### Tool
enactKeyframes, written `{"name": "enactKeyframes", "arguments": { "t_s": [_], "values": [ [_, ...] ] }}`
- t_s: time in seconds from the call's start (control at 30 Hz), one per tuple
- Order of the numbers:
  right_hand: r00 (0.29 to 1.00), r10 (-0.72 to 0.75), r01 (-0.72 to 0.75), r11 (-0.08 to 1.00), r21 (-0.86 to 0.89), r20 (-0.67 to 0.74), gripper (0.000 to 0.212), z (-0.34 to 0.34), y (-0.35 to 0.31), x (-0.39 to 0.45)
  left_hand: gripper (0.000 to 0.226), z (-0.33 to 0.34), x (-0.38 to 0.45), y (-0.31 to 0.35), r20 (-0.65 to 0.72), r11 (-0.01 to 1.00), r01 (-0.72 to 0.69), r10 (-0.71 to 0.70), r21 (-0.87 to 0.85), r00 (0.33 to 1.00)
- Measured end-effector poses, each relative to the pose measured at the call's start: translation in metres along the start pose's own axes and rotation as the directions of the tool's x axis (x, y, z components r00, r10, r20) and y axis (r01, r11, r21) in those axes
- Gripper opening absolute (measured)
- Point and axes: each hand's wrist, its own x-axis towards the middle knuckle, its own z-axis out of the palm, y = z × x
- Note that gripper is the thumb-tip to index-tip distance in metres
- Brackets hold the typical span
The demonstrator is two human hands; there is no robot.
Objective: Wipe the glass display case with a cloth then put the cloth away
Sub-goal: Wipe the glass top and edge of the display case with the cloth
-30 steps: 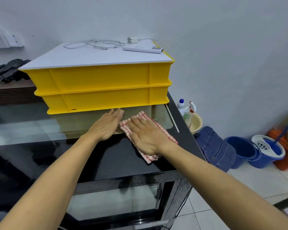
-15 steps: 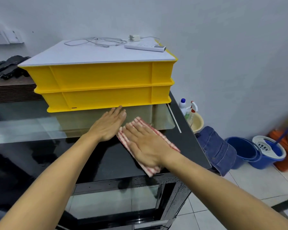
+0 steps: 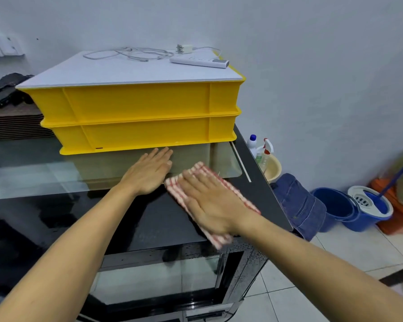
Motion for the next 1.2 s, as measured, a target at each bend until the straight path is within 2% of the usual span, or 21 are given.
{"name": "enactKeyframes", "arguments": {
  "t_s": [0.1,0.27,0.4,0.43,0.53,0.63,0.7,0.8,0.87,0.93,1.03,1.1,1.2],
  "values": [
    [0.999,-0.049,0.049,0.998,0.029,0.013,0.057,-0.008,0.014,-0.048,0.058,0.0,-0.001,0.002,-0.003,1.0,0.003,-0.003,-0.002,1.0],
    [0.981,0.192,-0.192,0.981,0.018,0.002,0.058,-0.026,0.089,-0.006,0.059,-0.003,-0.006,0.008,-0.008,0.999,0.012,-0.011,0.039,1.0],
    [0.942,0.336,-0.335,0.941,0.048,-0.02,0.061,-0.017,0.075,0.055,0.058,-0.002,-0.006,0.009,-0.007,1.0,0.016,-0.016,0.026,1.0],
    [0.952,0.306,-0.305,0.951,0.046,-0.022,0.062,-0.015,0.06,0.058,0.059,-0.002,-0.005,0.008,-0.006,1.0,0.018,-0.017,0.018,1.0],
    [0.996,0.084,-0.084,0.996,0.03,0.003,0.062,-0.005,0.019,0.019,0.062,-0.001,-0.005,0.006,-0.004,1.0,0.022,-0.023,-0.013,1.0],
    [1.0,-0.017,0.017,0.999,0.043,0.002,0.058,-0.008,0.029,-0.043,0.062,-0.001,-0.006,0.007,-0.001,1.0,0.023,-0.023,-0.012,1.0],
    [0.999,0.053,-0.053,0.998,0.02,-0.001,0.059,-0.017,0.058,-0.056,0.061,-0.001,-0.006,0.009,-0.002,1.0,0.028,-0.028,0.001,1.0],
    [0.977,0.215,-0.215,0.976,0.022,-0.011,0.059,-0.026,0.097,-0.026,0.061,-0.003,-0.007,0.012,0.001,0.999,0.035,-0.035,0.003,0.999],
    [0.954,0.3,-0.299,0.954,0.034,-0.026,0.06,-0.025,0.103,0.011,0.062,-0.003,-0.007,0.012,-0.004,0.999,0.036,-0.036,0.002,0.999],
    [0.946,0.323,-0.322,0.946,0.037,-0.024,0.061,-0.019,0.085,0.047,0.065,-0.003,-0.006,0.01,-0.006,0.999,0.036,-0.036,-0.023,0.999],
    [0.984,0.177,-0.177,0.984,0.025,-0.006,0.062,-0.007,0.026,0.064,0.074,-0.004,-0.003,0.005,0.011,0.994,0.024,-0.023,-0.107,1.0],
    [0.999,0.038,-0.038,0.999,0.016,-0.003,0.062,0.002,-0.005,0.041,0.07,-0.009,-0.001,-0.004,0.045,0.993,0.006,0.0,-0.121,0.999],
    [0.999,-0.045,0.045,0.998,0.038,-0.007,0.059,0.0,0.003,-0.012,0.061,-0.017,-0.007,-0.027,0.066,0.999,-0.01,0.013,-0.043,0.998]
  ]
}}
